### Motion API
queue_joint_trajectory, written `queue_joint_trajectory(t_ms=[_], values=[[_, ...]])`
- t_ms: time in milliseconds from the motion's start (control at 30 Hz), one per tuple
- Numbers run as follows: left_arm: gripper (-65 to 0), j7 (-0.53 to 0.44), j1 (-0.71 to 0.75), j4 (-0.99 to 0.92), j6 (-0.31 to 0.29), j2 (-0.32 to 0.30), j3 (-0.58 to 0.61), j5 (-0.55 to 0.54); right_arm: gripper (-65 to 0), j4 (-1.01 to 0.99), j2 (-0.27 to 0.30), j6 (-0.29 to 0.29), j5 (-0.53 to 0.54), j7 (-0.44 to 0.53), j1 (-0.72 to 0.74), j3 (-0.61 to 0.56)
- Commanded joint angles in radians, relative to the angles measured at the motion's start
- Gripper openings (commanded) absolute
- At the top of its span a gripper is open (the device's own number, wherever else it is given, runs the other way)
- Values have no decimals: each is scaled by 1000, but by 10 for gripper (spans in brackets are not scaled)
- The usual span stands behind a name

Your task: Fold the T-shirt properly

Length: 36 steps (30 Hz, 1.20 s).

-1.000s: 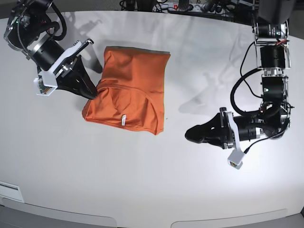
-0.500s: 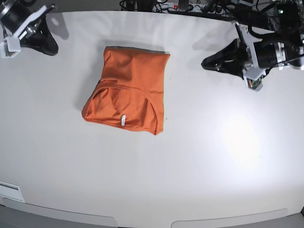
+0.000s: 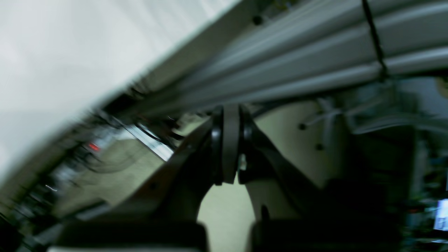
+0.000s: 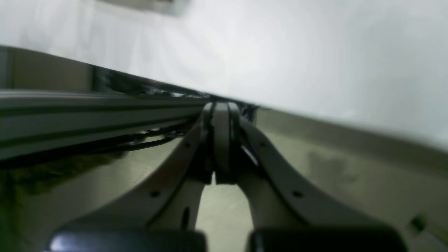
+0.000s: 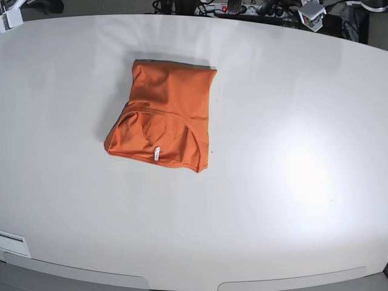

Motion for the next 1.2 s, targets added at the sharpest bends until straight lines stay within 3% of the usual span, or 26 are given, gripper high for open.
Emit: queue_joint_trajectory(t_ms=[0, 200, 333, 433, 567, 700, 867, 1167], values=[[-650, 0, 38, 2, -5, 8, -3, -13, -650, -27, 8, 1, 15, 6, -25, 1], [-650, 0, 139, -94, -5, 45, 50, 11, -650, -275, 14, 1, 15, 6, -35, -69], [-650, -51, 140, -209, -5, 44, 129, 110, -650, -414, 34, 1, 10, 12, -35, -154], [-650, -114, 113, -311, -5, 44, 201, 206, -650, -499, 64, 1, -76, 75, -35, -232], [-650, -155, 28, -460, -5, 44, 283, 310, -650, -570, 105, 1, -276, 235, -32, -347], [-650, -259, -79, -613, 2, 44, 346, 441, -650, -631, 134, 1, -552, 455, -9, -462], [-650, -398, -230, -808, 24, 44, 427, 609, -650, -751, 149, 1, -791, 665, 78, -601], [-650, -808, -474, -1186, 26, 48, 584, 871, -650, -1099, 149, -226, -1113, 968, 331, -927]])
